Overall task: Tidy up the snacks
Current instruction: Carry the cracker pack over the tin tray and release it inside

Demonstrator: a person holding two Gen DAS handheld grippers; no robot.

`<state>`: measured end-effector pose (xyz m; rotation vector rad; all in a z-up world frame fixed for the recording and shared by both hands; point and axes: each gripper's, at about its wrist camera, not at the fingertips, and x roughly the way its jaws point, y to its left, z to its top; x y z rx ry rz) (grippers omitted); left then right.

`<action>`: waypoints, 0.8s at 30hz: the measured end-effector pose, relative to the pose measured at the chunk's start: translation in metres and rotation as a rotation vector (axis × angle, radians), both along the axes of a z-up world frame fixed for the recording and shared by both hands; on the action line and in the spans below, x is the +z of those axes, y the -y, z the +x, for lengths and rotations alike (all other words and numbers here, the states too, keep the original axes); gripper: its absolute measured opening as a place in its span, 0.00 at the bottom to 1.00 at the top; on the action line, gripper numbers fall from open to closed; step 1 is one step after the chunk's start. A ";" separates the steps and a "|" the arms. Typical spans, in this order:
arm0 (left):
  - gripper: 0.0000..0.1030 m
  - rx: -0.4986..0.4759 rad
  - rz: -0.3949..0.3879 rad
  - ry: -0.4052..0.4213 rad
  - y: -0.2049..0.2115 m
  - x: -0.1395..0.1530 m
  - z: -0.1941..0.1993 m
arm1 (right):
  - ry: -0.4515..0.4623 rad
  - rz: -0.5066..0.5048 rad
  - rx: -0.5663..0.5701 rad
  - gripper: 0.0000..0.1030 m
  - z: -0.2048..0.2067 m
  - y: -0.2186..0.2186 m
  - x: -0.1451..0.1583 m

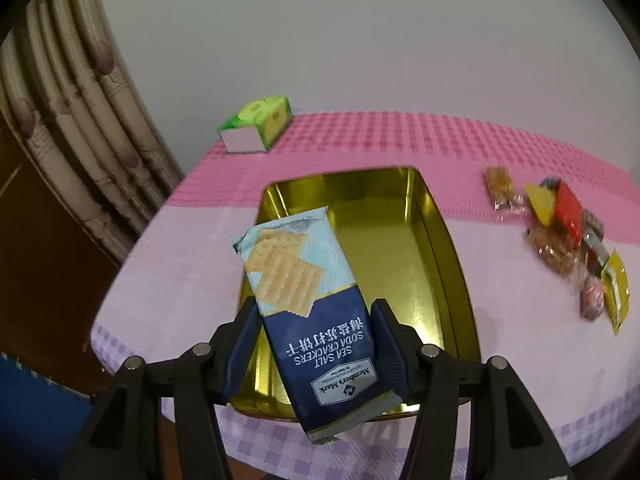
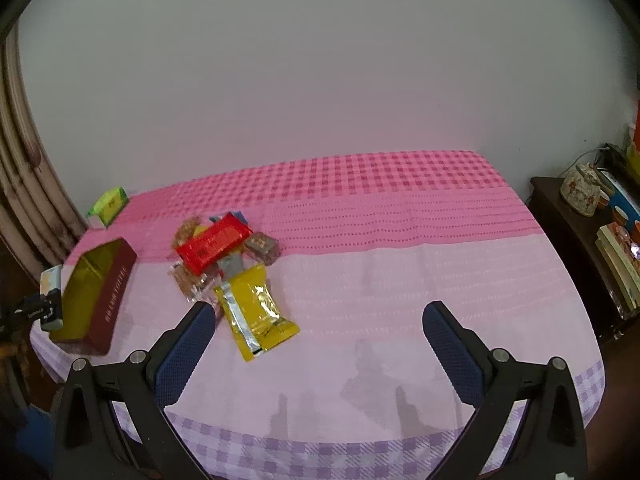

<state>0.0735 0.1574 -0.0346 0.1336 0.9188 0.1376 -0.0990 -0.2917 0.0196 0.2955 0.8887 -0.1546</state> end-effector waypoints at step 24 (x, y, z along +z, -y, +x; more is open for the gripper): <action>0.66 -0.024 -0.130 0.015 -0.024 -0.042 0.009 | -0.170 -0.060 0.106 1.00 0.018 -0.033 -0.078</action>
